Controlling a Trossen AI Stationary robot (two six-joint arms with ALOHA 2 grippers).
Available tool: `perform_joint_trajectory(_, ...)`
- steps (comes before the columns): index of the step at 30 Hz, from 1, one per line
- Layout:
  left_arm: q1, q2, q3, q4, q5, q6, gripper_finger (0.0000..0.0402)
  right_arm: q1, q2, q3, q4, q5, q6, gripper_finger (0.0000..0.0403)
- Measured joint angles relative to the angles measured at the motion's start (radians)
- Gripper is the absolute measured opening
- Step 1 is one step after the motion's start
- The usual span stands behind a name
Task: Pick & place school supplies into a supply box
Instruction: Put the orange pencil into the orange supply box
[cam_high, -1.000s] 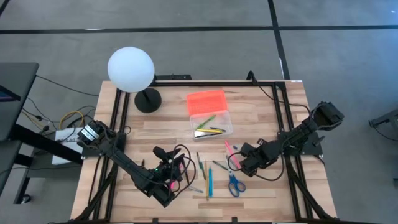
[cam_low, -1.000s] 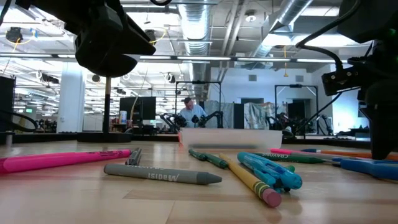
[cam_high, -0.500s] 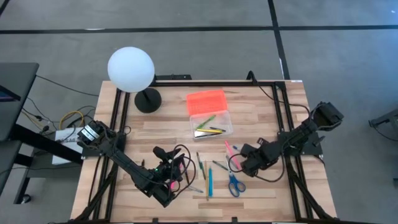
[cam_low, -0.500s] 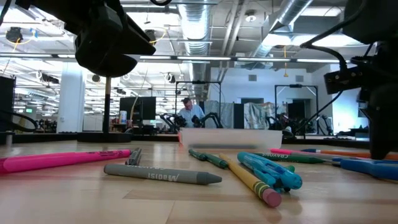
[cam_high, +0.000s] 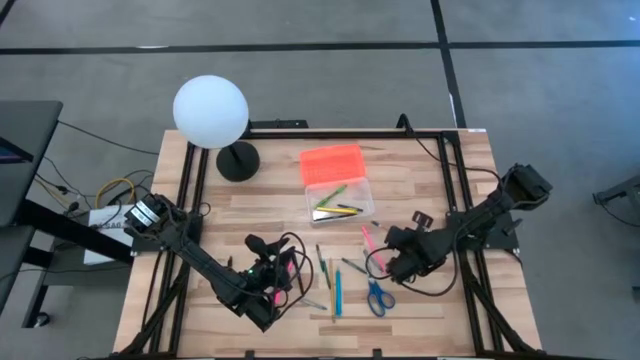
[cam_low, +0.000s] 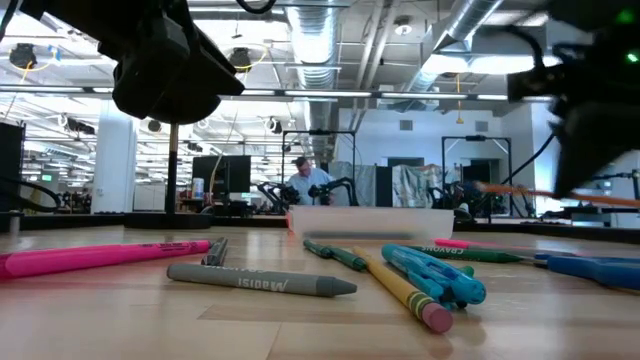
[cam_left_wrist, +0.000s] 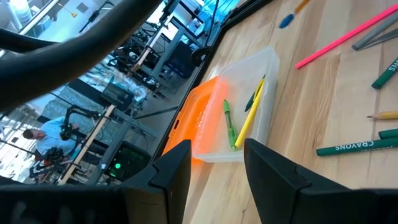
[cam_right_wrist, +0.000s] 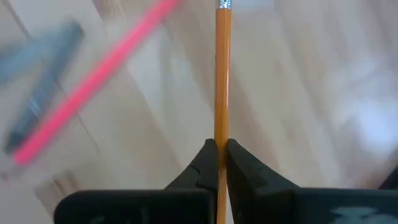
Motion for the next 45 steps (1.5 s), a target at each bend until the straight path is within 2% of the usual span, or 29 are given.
perform_joint_trajectory(6, 0.003, 0.0, 0.0, 0.002, -0.001, -0.001, 0.0143, -0.107, -0.001, 0.063, 0.105, 0.102, -0.268, 0.0001)
perform_joint_trajectory(13, 0.003, 0.0, 0.0, 0.002, 0.003, -0.007, 0.0143, -0.282, -0.001, 0.07, 0.425, 0.087, -0.679, 0.0001)
perform_joint_trajectory(21, 0.003, 0.0, 0.0, -0.005, 0.004, -0.007, 0.0143, -0.432, 0.01, 0.071, 0.642, 0.053, -0.922, 0.0001)
perform_joint_trajectory(25, 0.003, 0.0, 0.0, -0.007, 0.005, -0.007, 0.0143, -0.487, 0.033, 0.073, 0.738, -0.002, -0.995, 0.0001)
perform_joint_trajectory(30, 0.003, 0.0, 0.0, -0.023, 0.018, -0.019, 0.0143, -0.535, 0.052, 0.074, 0.769, -0.059, -1.023, 0.0001)
perform_joint_trajectory(33, 0.003, 0.0, 0.0, -0.023, 0.02, -0.019, 0.0143, -0.55, 0.07, 0.067, 0.729, -0.067, -1.023, 0.0001)
perform_joint_trajectory(45, 0.003, 0.0, 0.0, -0.038, 0.021, -0.035, 0.0143, -0.576, 0.168, 0.071, 0.793, -0.1, -1.014, 0.0001)
